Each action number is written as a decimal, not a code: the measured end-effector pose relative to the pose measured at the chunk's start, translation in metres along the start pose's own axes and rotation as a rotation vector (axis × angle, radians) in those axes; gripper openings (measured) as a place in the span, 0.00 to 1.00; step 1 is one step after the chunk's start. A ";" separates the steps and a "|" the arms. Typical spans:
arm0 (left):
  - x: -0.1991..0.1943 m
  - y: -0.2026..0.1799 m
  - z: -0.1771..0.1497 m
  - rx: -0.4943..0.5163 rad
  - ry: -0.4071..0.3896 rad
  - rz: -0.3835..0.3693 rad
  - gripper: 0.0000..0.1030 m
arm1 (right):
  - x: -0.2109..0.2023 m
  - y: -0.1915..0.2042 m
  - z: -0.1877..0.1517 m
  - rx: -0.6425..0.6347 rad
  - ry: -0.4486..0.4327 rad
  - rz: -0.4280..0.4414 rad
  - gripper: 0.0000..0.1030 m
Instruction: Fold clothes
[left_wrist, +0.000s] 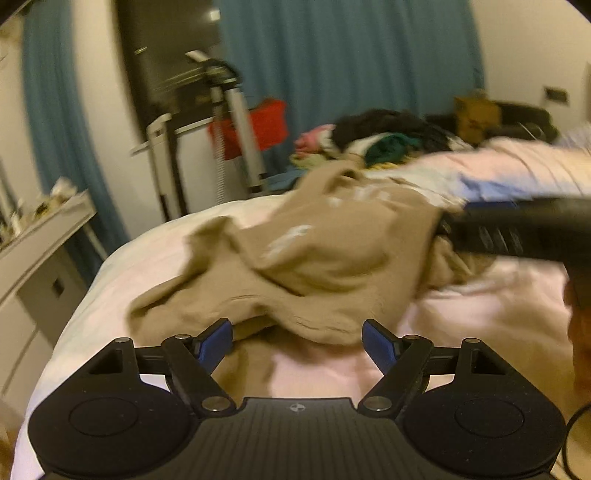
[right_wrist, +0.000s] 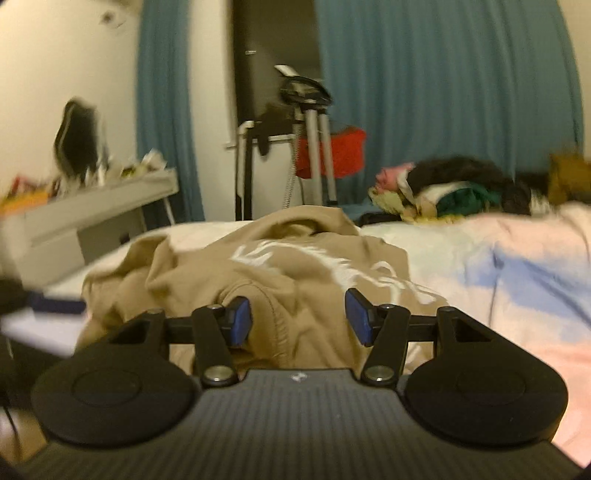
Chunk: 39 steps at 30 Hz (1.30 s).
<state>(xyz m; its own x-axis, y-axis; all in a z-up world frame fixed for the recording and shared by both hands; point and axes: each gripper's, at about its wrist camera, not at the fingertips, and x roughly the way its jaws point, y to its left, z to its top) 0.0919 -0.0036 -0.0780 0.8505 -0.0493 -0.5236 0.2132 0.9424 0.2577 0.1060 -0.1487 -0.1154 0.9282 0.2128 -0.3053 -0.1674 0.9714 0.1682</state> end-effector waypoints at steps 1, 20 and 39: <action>0.001 -0.007 -0.001 0.026 -0.011 -0.013 0.77 | 0.002 -0.005 0.001 0.032 0.007 0.006 0.56; -0.017 -0.022 0.001 -0.014 -0.458 0.420 0.88 | 0.023 -0.011 -0.001 0.136 0.162 0.089 0.56; -0.078 -0.013 0.021 -0.171 -0.556 0.374 0.93 | -0.103 -0.044 0.072 0.124 -0.372 -0.269 0.59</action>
<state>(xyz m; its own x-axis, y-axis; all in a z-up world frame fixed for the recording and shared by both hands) 0.0330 -0.0189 -0.0229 0.9820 0.1704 0.0810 -0.1827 0.9658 0.1839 0.0414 -0.2208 -0.0243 0.9929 -0.1188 -0.0012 0.1154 0.9621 0.2469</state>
